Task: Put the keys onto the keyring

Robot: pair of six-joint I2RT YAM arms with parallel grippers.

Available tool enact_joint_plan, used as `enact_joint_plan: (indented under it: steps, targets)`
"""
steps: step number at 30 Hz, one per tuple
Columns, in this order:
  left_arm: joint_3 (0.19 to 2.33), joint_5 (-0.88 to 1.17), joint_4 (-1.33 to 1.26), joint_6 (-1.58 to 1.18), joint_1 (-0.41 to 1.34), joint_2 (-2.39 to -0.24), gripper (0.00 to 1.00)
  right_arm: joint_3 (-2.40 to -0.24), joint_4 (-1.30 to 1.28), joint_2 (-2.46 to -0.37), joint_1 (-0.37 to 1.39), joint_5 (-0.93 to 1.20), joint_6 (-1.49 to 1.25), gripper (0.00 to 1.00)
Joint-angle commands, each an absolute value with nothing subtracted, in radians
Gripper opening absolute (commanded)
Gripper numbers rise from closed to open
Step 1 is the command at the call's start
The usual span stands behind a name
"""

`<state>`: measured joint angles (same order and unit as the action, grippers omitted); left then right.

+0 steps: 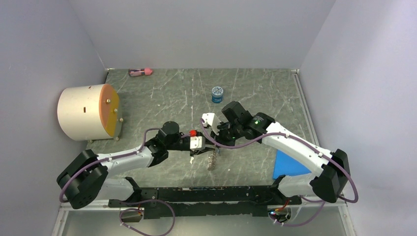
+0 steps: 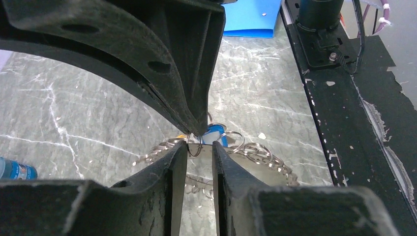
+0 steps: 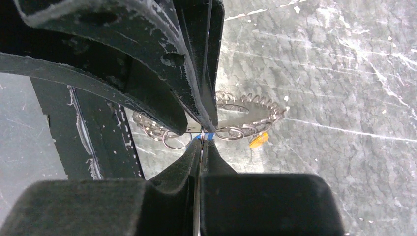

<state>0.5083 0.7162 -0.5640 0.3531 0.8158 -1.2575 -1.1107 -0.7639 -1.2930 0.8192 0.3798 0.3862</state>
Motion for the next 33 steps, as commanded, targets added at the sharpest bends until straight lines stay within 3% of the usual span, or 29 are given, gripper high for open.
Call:
enact_joint_plan:
  steps: [1, 10, 16, 22, 24, 27, 28, 33]
  targets:
    - [0.554, 0.757, -0.596, 0.359, 0.818, -1.274, 0.29, -1.136, -0.747, -1.272, 0.823, 0.404, 0.399, 0.00]
    - [0.554, 0.751, -0.648, 0.325, 0.819, -1.287, 0.21, -1.132, -0.734, -1.273, 0.825, 0.408, 0.394, 0.00]
    - [0.570, 0.764, -0.614, 0.349, 0.818, -1.299, 0.03, -1.135, -0.733, -1.273, 0.825, 0.397, 0.394, 0.00]
    - [0.557, 0.733, -0.602, 0.350, 0.818, -1.278, 0.02, -1.129, -0.706, -1.260, 0.825, 0.369, 0.384, 0.00]
    - [0.546, 0.708, -0.613, 0.328, 0.819, -1.268, 0.03, -1.125, -0.677, -1.253, 0.825, 0.356, 0.366, 0.11]
    - [0.539, 0.682, -0.625, 0.284, 0.816, -1.260, 0.03, -1.104, -0.619, -1.228, 0.823, 0.345, 0.338, 0.46]
    - [0.536, 0.677, -0.633, 0.270, 0.816, -1.260, 0.03, -1.093, -0.588, -1.215, 0.819, 0.343, 0.322, 0.53]
    - [0.496, 0.642, -0.758, 0.167, 0.804, -1.258, 0.03, -1.021, -0.413, -1.132, 0.746, 0.431, 0.214, 0.69]
